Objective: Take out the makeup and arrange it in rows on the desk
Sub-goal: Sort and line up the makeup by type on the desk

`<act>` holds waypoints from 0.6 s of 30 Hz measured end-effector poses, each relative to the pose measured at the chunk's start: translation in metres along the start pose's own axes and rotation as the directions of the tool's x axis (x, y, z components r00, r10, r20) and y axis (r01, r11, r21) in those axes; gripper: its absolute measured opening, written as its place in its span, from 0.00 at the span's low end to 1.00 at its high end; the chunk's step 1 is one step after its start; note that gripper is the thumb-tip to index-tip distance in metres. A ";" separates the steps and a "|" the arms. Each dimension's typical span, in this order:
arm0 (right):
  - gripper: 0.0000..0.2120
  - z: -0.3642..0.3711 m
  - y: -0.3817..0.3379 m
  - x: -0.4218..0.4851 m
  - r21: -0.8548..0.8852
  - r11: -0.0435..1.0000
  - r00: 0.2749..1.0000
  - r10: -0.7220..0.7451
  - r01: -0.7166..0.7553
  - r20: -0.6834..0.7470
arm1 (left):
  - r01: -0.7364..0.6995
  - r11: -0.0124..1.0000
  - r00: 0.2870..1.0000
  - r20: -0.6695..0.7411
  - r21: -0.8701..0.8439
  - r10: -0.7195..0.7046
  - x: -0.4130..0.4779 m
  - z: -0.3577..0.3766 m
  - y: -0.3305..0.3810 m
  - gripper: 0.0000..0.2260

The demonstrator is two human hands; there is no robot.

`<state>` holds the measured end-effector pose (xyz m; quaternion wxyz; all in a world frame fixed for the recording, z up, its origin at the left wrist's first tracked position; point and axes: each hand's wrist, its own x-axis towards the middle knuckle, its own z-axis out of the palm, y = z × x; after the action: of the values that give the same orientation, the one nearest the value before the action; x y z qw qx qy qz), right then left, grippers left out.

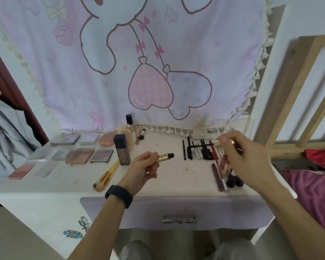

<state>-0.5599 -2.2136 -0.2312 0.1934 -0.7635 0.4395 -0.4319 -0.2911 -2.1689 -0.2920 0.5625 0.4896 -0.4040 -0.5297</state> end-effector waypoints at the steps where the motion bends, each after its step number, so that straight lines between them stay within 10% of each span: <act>1: 0.09 -0.005 0.001 0.003 0.035 0.999 0.999 0.032 -0.032 -0.014 | 0.008 0.999 1.000 -0.028 -0.042 -0.009 -0.001 -0.005 -0.003 0.08; 6: 0.09 0.004 0.003 0.010 0.320 0.925 0.975 0.221 -0.205 -0.014 | 0.016 0.972 0.997 -0.071 -0.235 -0.033 -0.002 0.001 -0.011 0.06; 11: 0.07 0.029 -0.005 0.008 0.717 0.593 0.905 0.406 -0.366 0.125 | 0.033 0.918 0.999 -0.018 -0.395 -0.044 0.001 0.018 -0.011 0.13; 18: 0.08 0.071 -0.003 -0.008 0.826 0.309 0.841 0.439 -0.471 0.315 | -0.001 0.973 0.996 -0.085 -0.230 -0.019 0.006 0.028 -0.008 0.13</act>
<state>-0.5008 -2.2110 -0.2723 0.6789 -0.4005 0.3443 -0.5101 -0.3188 -2.1782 -0.2946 0.6300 0.4456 -0.3131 -0.5536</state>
